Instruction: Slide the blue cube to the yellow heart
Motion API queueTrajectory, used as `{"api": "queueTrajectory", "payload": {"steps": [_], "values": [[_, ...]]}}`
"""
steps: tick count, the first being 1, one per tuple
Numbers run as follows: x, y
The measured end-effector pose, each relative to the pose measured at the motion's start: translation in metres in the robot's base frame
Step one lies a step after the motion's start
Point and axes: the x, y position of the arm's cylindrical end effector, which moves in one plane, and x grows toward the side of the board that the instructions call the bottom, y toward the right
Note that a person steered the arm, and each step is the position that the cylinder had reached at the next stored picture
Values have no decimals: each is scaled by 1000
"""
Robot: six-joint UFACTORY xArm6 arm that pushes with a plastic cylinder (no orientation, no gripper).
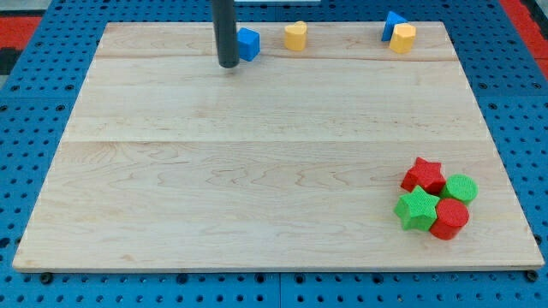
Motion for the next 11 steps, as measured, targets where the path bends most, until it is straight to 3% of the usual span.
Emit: {"api": "queueTrajectory", "payload": {"steps": [2,4,5,11], "values": [[-33,15],[-42,-52],[-64,-47],[-39,127]]}}
